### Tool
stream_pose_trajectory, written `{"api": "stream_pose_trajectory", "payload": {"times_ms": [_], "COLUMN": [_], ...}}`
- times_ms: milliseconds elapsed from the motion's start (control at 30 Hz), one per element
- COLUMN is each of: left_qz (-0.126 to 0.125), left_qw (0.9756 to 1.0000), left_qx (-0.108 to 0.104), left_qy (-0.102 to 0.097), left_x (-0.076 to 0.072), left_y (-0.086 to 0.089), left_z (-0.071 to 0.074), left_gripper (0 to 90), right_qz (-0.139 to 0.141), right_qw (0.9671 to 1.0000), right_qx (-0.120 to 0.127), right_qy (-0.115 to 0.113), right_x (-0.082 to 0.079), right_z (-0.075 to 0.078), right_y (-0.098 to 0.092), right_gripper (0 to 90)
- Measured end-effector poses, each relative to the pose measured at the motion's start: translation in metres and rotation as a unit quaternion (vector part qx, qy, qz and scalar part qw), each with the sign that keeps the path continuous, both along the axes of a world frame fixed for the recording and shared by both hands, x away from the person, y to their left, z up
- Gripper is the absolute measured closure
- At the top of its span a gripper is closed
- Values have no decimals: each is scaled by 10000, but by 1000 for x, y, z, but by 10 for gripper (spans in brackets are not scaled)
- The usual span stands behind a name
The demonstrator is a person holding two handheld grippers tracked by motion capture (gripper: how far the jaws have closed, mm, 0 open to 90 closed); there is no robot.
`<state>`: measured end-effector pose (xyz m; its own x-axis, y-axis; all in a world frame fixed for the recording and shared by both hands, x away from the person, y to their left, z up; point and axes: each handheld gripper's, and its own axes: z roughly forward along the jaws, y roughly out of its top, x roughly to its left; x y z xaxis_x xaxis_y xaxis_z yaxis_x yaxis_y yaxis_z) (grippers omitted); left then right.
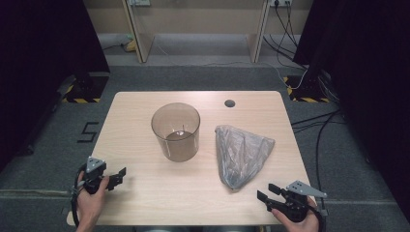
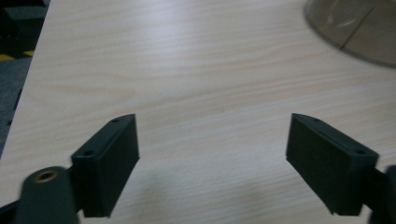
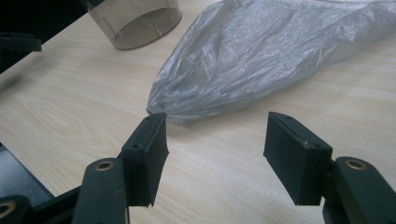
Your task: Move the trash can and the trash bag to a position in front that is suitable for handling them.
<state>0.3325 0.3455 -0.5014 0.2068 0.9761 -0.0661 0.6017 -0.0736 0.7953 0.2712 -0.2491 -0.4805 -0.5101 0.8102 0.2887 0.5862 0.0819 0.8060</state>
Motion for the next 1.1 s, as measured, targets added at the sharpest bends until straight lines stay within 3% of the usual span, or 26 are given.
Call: {"api": "stream_pose_trajectory", "payload": {"times_ms": [33, 67, 133, 333, 400, 433, 467, 500, 600, 633, 667, 800, 900, 933, 967, 1000, 1033, 1067, 1100], "left_qz": [0, -74, -172, -301, -426, -426, -647, -647, -1073, -1073, -1192, -1291, -1342, -1366, -1366, -1394, -1394, -1402, -1402], "left_qw": [10000, 9996, 9992, 9978, 9971, 9971, 9960, 9960, 9928, 9928, 9912, 9902, 9894, 9891, 9891, 9887, 9887, 9886, 9886], "left_qx": [0, -230, -303, -235, -241, -241, -292, -292, -311, -311, -353, -312, -301, -311, -311, -304, -304, -297, -297], "left_qy": [0, -136, -219, -549, -581, -581, -551, -551, -438, -438, -447, -441, -461, -447, -447, -457, -457, -470, -470], "left_x": [0, -5, -8, -19, -22, -22, -23, -23, -23, -23, -22, -22, -22, -21, -21, -21, -21, -20, -20], "left_y": [0, -7, -14, -35, -45, -45, -53, -53, -65, -65, -69, -75, -79, -79, -79, -80, -80, -80, -80], "left_z": [0, 6, 10, 23, 23, 23, 22, 22, 20, 20, 19, 20, 19, 19, 19, 18, 18, 18, 18], "left_gripper": [138, 152, 150, 151, 151, 151, 162, 191, 192, 187, 182, 156, 149, 149, 148, 148, 147, 147, 147], "right_qz": [0, 27, 102, 377, 499, 499, 551, 551, 597, 597, 658, 821, 951, 1013, 1013, 1001, 1001, 1004, 1004], "right_qw": [10000, 10000, 9998, 9981, 9964, 9964, 9951, 9951, 9909, 9909, 9883, 9847, 9796, 9781, 9781, 9771, 9771, 9770, 9770], "right_qx": [0, -71, -166, -424, -625, -625, -766, -766, -1168, -1168, -1356, -1534, -1770, -1814, -1814, -1870, -1870, -1868, -1868], "right_qy": [0, -49, -100, -219, -289, -289, -305, -305, -305, -305, -243, -129, 20, 114, 114, 172, 172, 228, 228], "right_x": [0, 1, 3, 12, 19, 19, 27, 27, 43, 43, 51, 59, 63, 63, 63, 61, 61, 59, 59], "right_z": [0, 2, 5, 11, 14, 14, 14, 14, 12, 12, 7, -2, -9, -12, -12, -13, -13, -14, -14], "right_y": [0, 4, 11, 40, 60, 60, 74, 74, 94, 94, 103, 117, 124, 124, 124, 121, 121, 118, 118], "right_gripper": [394, 392, 391, 398, 407, 407, 408, 408, 405, 405, 402, 412, 504, 575, 575, 666, 666, 765, 765]}}
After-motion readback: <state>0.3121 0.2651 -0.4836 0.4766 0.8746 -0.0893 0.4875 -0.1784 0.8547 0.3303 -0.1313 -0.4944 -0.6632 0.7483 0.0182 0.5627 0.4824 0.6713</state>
